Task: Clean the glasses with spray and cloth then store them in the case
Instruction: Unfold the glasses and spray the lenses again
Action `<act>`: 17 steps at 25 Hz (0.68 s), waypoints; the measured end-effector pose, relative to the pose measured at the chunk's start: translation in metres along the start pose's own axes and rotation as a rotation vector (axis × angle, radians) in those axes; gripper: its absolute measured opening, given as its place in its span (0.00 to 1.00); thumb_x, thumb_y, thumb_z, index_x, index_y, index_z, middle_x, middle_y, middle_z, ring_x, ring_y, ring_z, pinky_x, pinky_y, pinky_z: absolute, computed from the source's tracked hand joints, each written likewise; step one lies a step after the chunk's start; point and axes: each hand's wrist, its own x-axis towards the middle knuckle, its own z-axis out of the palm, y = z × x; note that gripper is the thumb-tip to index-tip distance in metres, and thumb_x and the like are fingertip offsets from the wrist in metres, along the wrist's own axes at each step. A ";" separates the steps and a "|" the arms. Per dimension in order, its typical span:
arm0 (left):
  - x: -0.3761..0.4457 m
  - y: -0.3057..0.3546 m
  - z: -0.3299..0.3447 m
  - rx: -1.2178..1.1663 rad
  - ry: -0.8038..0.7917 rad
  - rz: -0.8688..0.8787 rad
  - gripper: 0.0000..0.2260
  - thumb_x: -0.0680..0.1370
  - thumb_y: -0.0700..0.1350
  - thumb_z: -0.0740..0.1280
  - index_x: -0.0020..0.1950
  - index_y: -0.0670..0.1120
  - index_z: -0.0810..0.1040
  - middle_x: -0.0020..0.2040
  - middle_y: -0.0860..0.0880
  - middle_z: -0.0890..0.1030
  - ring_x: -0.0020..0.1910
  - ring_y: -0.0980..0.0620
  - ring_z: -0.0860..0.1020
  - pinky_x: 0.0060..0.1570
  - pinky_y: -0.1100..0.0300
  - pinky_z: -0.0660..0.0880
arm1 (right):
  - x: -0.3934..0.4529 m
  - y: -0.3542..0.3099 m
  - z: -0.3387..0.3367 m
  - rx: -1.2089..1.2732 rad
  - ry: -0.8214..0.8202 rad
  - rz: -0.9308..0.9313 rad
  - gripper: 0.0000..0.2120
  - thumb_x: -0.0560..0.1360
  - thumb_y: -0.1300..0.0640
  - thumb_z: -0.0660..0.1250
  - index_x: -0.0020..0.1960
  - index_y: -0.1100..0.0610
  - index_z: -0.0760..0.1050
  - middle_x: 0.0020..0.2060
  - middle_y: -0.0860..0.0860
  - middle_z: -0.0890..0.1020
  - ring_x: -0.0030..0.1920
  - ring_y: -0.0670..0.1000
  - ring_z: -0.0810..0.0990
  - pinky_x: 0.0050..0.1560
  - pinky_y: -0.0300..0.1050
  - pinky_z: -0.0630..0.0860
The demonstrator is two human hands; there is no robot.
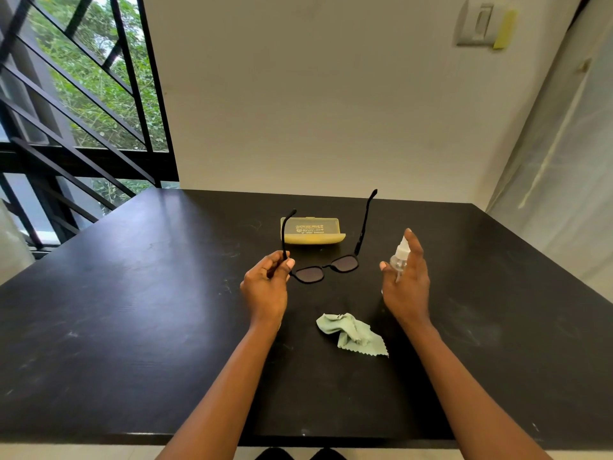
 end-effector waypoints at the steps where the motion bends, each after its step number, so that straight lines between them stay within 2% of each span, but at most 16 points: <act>1: 0.000 -0.001 0.001 -0.006 0.000 0.006 0.12 0.73 0.36 0.69 0.56 0.40 0.79 0.48 0.46 0.82 0.47 0.52 0.81 0.51 0.54 0.79 | -0.003 -0.006 0.001 0.053 -0.032 -0.025 0.32 0.75 0.65 0.64 0.74 0.52 0.54 0.62 0.61 0.69 0.52 0.49 0.68 0.50 0.44 0.70; 3: -0.002 -0.002 0.002 -0.018 -0.003 0.031 0.12 0.73 0.36 0.69 0.56 0.40 0.79 0.49 0.45 0.82 0.48 0.51 0.81 0.51 0.53 0.79 | -0.009 -0.018 0.002 0.142 -0.101 -0.039 0.32 0.76 0.64 0.63 0.73 0.47 0.52 0.63 0.60 0.69 0.52 0.52 0.72 0.50 0.47 0.75; 4: -0.002 -0.003 0.002 -0.023 -0.002 0.045 0.12 0.73 0.36 0.69 0.56 0.40 0.79 0.49 0.45 0.82 0.48 0.51 0.81 0.52 0.53 0.78 | -0.011 -0.025 0.001 0.175 -0.128 -0.031 0.32 0.76 0.64 0.63 0.72 0.45 0.53 0.60 0.59 0.71 0.49 0.53 0.75 0.46 0.48 0.78; 5: -0.002 -0.003 0.002 -0.024 -0.003 0.062 0.13 0.73 0.36 0.69 0.56 0.40 0.79 0.49 0.46 0.82 0.49 0.51 0.81 0.52 0.52 0.78 | -0.014 -0.031 0.001 0.183 -0.162 -0.029 0.31 0.75 0.64 0.63 0.71 0.44 0.55 0.55 0.57 0.73 0.44 0.51 0.77 0.40 0.46 0.79; 7: -0.003 -0.003 0.001 -0.010 -0.015 0.112 0.13 0.72 0.36 0.69 0.56 0.41 0.79 0.48 0.47 0.82 0.49 0.51 0.81 0.53 0.51 0.78 | -0.021 -0.042 0.002 0.109 -0.283 -0.066 0.30 0.74 0.63 0.64 0.70 0.44 0.58 0.44 0.51 0.75 0.35 0.46 0.75 0.33 0.38 0.74; 8: -0.003 -0.002 0.001 -0.002 -0.025 0.147 0.13 0.72 0.36 0.69 0.56 0.42 0.79 0.48 0.47 0.82 0.49 0.50 0.81 0.53 0.51 0.78 | -0.025 -0.047 0.004 0.044 -0.358 -0.086 0.30 0.73 0.62 0.65 0.69 0.44 0.59 0.41 0.50 0.75 0.35 0.45 0.75 0.33 0.38 0.73; 10: -0.004 0.001 0.002 0.029 -0.048 0.230 0.13 0.72 0.36 0.70 0.55 0.45 0.78 0.48 0.47 0.82 0.49 0.53 0.81 0.51 0.55 0.78 | -0.031 -0.054 0.010 -0.090 -0.469 -0.100 0.30 0.72 0.60 0.64 0.68 0.42 0.57 0.38 0.49 0.76 0.37 0.48 0.77 0.37 0.44 0.75; 12: -0.006 0.004 0.003 0.103 -0.057 0.328 0.13 0.72 0.36 0.70 0.55 0.44 0.79 0.48 0.48 0.82 0.46 0.59 0.80 0.49 0.64 0.78 | -0.034 -0.057 0.018 -0.204 -0.519 -0.106 0.30 0.72 0.59 0.62 0.67 0.40 0.54 0.39 0.53 0.78 0.39 0.52 0.78 0.37 0.48 0.75; 14: -0.007 0.006 0.004 0.144 -0.052 0.384 0.12 0.71 0.35 0.71 0.54 0.41 0.80 0.47 0.50 0.81 0.45 0.62 0.79 0.47 0.72 0.76 | -0.035 -0.058 0.024 -0.283 -0.533 -0.106 0.30 0.73 0.58 0.61 0.68 0.39 0.51 0.43 0.55 0.78 0.40 0.55 0.78 0.37 0.47 0.73; 17: -0.007 0.008 0.004 0.160 -0.051 0.422 0.12 0.71 0.35 0.71 0.54 0.39 0.80 0.46 0.51 0.80 0.44 0.64 0.79 0.46 0.75 0.74 | -0.035 -0.058 0.027 -0.323 -0.545 -0.088 0.30 0.74 0.57 0.60 0.68 0.40 0.50 0.45 0.56 0.77 0.42 0.55 0.78 0.38 0.48 0.73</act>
